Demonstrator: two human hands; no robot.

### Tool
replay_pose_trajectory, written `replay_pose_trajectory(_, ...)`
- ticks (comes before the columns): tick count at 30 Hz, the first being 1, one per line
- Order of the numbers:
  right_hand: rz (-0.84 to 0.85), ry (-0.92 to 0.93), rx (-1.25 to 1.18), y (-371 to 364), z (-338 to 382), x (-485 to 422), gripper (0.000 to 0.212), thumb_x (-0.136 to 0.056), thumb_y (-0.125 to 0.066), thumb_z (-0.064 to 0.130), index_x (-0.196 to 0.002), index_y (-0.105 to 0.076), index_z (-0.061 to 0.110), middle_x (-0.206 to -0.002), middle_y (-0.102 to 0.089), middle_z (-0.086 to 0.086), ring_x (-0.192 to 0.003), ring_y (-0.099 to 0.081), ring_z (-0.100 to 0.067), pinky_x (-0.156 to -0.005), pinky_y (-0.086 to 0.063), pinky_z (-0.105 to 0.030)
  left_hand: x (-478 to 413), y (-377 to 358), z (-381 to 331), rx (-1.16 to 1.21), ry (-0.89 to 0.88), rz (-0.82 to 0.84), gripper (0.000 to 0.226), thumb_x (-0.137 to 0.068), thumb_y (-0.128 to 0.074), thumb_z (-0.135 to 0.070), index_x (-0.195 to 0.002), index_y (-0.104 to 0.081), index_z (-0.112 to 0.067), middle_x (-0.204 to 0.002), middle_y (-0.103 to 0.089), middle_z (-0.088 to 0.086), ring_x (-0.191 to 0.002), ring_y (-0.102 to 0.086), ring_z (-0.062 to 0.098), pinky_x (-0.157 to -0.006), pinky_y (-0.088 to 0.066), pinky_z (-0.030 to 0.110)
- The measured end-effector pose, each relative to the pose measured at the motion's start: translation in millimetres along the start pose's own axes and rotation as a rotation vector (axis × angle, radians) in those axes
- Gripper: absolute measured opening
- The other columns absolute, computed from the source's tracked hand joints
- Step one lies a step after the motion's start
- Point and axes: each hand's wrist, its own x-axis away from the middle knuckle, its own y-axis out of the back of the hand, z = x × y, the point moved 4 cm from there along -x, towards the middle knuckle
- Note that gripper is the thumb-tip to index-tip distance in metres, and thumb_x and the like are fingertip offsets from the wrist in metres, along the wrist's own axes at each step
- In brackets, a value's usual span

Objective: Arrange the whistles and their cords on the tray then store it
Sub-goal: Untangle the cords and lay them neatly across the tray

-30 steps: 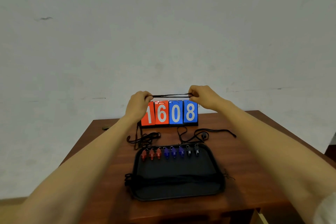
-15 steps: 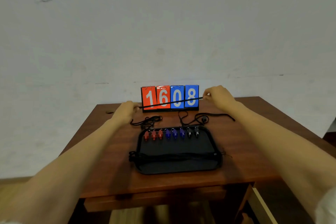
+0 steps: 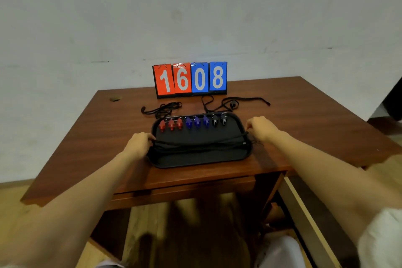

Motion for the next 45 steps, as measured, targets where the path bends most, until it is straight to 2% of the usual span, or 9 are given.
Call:
replay_pose_trajectory(5, 0.042, -0.013, 0.001, -18.9, -8.7, 1.2, 0.022, -0.095, -0.047, 0.01, -0.102, -0.067, 0.013, -0.104, -0.067, -0.011, -0.084, -0.061, -0.029, -0.073, -0.048, -0.036, 3.1, -16.5, 5.0, 0.001, 0.049, -0.061, 0.01, -0.091, -0.053, -0.006, -0.098, -0.06, -0.008, -0.103, -0.067, 0.015, -0.094, -0.062, 0.032, -0.077, -0.049, 0.04)
replay_pose_trajectory(9, -0.001, -0.02, -0.002, -25.3, -13.4, -0.2, 0.022, -0.096, -0.046, 0.012, -0.103, -0.067, 0.013, -0.107, -0.068, -0.011, -0.094, -0.063, -0.032, -0.079, -0.051, -0.04, 2.4, -20.4, 4.5, -0.044, 0.008, -0.102, 0.01, -0.09, -0.058, -0.011, -0.095, -0.067, -0.01, -0.107, -0.064, 0.013, -0.101, -0.059, 0.032, -0.086, -0.05, 0.043)
replay_pose_trajectory(16, 0.018, 0.021, -0.01, -35.7, -15.8, -2.5, 0.021, -0.094, -0.05, 0.011, -0.102, -0.07, 0.01, -0.109, -0.069, -0.009, -0.098, -0.063, -0.027, -0.085, -0.053, -0.04, 9.1, -25.8, 2.0, -0.35, 0.015, -0.11, 0.026, -0.093, -0.053, -0.025, -0.117, -0.06, -0.022, -0.131, -0.044, 0.009, -0.129, -0.027, 0.033, -0.105, -0.024, 0.048)
replay_pose_trajectory(19, -0.011, 0.064, 0.035, -36.8, -15.1, -2.8, 0.018, -0.093, -0.056, 0.016, -0.107, -0.067, 0.012, -0.114, -0.064, -0.009, -0.111, -0.054, -0.028, -0.088, -0.049, -0.04, 12.9, -27.4, -6.0, -0.376, -0.068, -0.141, 0.037, -0.09, -0.055, -0.025, -0.127, -0.053, -0.024, -0.141, -0.037, 0.007, -0.136, -0.02, 0.031, -0.108, -0.018, 0.049)
replay_pose_trajectory(23, 0.001, 0.16, 0.089, -37.3, -1.2, -2.1, 0.027, -0.092, -0.06, 0.02, -0.118, -0.061, 0.014, -0.119, -0.059, -0.01, -0.119, -0.045, -0.029, -0.095, -0.043, -0.04, 17.6, -36.3, -25.8, -0.425, -0.253, -0.129, 0.036, -0.092, -0.052, -0.032, -0.128, -0.053, -0.028, -0.136, -0.044, -0.001, -0.134, -0.027, 0.024, -0.109, -0.016, 0.046)
replay_pose_trajectory(28, 0.077, 0.201, 0.143, -48.9, 12.2, -4.2, 0.027, -0.092, -0.059, 0.02, -0.118, -0.061, 0.016, -0.119, -0.057, -0.01, -0.119, -0.046, -0.029, -0.095, -0.042, -0.039, 20.7, -50.6, -36.6, -0.455, -0.285, -0.081, 0.036, -0.092, -0.053, -0.029, -0.128, -0.055, -0.025, -0.137, -0.043, 0.001, -0.134, -0.027, 0.024, -0.107, -0.017, 0.044)
replay_pose_trajectory(34, -0.038, 0.219, -0.033, -28.1, 36.0, -29.8, 0.026, -0.092, -0.058, 0.018, -0.118, -0.062, 0.012, -0.118, -0.062, -0.009, -0.121, -0.045, -0.026, -0.096, -0.043, -0.04, -1.5, -40.1, -75.1, -0.341, -0.36, -0.171, 0.034, -0.091, -0.054, -0.03, -0.124, -0.057, -0.023, -0.134, -0.045, 0.002, -0.133, -0.03, 0.024, -0.107, -0.018, 0.043)
replay_pose_trajectory(38, -0.098, 0.18, -0.082, -11.5, 40.6, -71.2, 0.026, -0.092, -0.057, 0.019, -0.116, -0.063, 0.011, -0.118, -0.064, -0.011, -0.112, -0.056, -0.028, -0.092, -0.05, -0.042, -43.2, -38.7, -118.0, -0.292, -0.363, -0.134, 0.032, -0.092, -0.051, -0.03, -0.122, -0.057, -0.021, -0.129, -0.049, 0.004, -0.127, -0.036, 0.025, -0.105, -0.022, 0.042)
replay_pose_trajectory(45, -0.176, -0.002, -0.054, 10.1, 20.0, -156.5, 0.027, -0.094, -0.051, 0.021, -0.113, -0.064, 0.007, -0.114, -0.065, -0.013, -0.105, -0.059, -0.031, -0.083, -0.05, -0.038, -144.2, -45.5, -178.5, -0.266, -0.385, -0.034, 0.031, -0.095, -0.047, -0.026, -0.12, -0.06, -0.015, -0.126, -0.053, 0.009, -0.119, -0.043, 0.029, -0.098, -0.036, 0.041)
